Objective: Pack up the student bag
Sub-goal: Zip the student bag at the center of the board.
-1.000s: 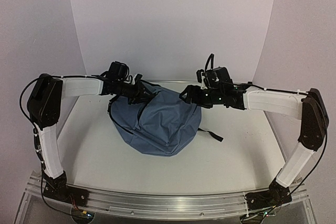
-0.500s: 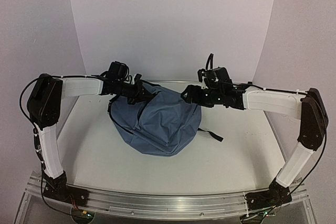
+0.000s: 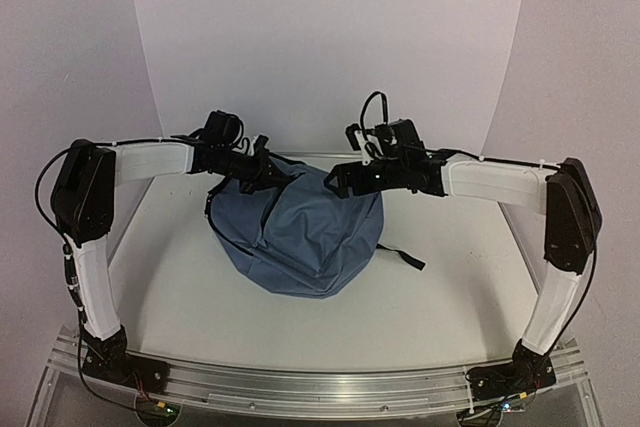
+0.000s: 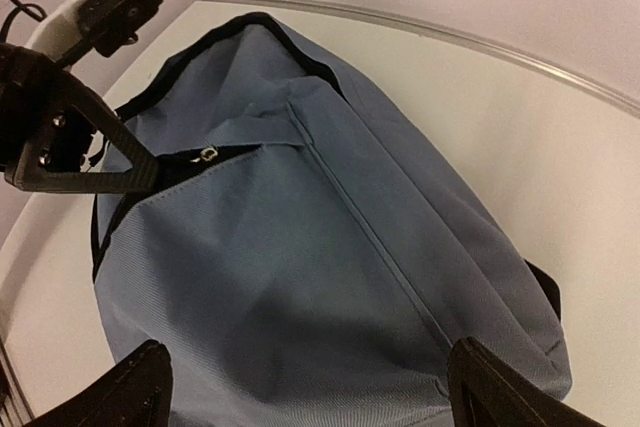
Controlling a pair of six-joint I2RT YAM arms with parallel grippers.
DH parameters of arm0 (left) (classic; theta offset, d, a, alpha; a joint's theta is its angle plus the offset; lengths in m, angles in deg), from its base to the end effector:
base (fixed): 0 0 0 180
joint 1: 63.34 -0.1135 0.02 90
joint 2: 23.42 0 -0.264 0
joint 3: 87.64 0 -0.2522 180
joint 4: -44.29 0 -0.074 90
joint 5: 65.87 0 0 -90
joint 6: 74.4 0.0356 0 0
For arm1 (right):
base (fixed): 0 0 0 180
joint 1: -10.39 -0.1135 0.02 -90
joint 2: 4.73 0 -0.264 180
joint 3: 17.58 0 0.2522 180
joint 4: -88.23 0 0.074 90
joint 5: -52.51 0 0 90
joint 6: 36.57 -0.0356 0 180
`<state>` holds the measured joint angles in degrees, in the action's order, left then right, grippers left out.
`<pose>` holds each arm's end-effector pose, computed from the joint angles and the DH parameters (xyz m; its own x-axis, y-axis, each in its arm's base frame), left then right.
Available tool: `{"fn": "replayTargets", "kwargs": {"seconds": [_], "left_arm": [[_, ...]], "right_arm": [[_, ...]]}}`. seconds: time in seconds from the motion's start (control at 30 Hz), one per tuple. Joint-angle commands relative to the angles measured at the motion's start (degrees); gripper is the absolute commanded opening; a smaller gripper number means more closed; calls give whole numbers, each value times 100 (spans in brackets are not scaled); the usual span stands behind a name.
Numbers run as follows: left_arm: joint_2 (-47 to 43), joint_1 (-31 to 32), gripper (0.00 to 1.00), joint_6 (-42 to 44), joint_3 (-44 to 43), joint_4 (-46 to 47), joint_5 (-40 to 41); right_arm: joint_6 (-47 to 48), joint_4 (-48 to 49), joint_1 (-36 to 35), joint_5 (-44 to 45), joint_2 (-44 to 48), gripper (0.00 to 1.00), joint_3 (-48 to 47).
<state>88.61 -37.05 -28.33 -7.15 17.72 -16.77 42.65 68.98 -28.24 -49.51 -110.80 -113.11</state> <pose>0.3873 -0.2174 0.2399 -0.9555 -0.1129 -0.2726 0.1770 0.5197 -0.8358 0.3356 0.2776 0.2670 -0.5219 -0.1829 -0.8332 -0.6659 0.6978 0.2640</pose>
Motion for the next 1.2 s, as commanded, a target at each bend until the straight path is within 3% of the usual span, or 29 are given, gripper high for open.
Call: {"fn": "replayTargets", "kwargs": {"seconds": [0.0, 0.17, 0.33, 0.47, 0.6, 0.63, 0.87, 1.17], "left_arm": [[-291, -146, 0, 348, -493, -270, -60], [-278, -175, 0, 571, -657, -567, -90], [-263, -185, 0, 694, -733, -736, -222], [-287, -186, 0, 787, -721, -762, -343], [-347, -175, 0, 825, -656, -784, -424], [-377, -167, 0, 825, -604, -768, -444], [-721, -30, 0, 1003, 41, -703, -226], [-1293, 41, 0, 939, 1067, -480, 130]], "right_arm": [[585, -81, 13, -294, -469, 94, -692], [757, -245, 13, -132, -993, 88, -1130], [864, -340, 15, -469, -1264, 70, -1328], [766, -340, 14, -456, -1327, 33, -1161], [483, -282, 12, -285, -1133, 3, -733], [363, -240, 11, -186, -1050, 0, -604], [-485, 355, 11, 529, -429, 0, 490], [-896, 467, 12, 792, -450, 0, 798]]}}
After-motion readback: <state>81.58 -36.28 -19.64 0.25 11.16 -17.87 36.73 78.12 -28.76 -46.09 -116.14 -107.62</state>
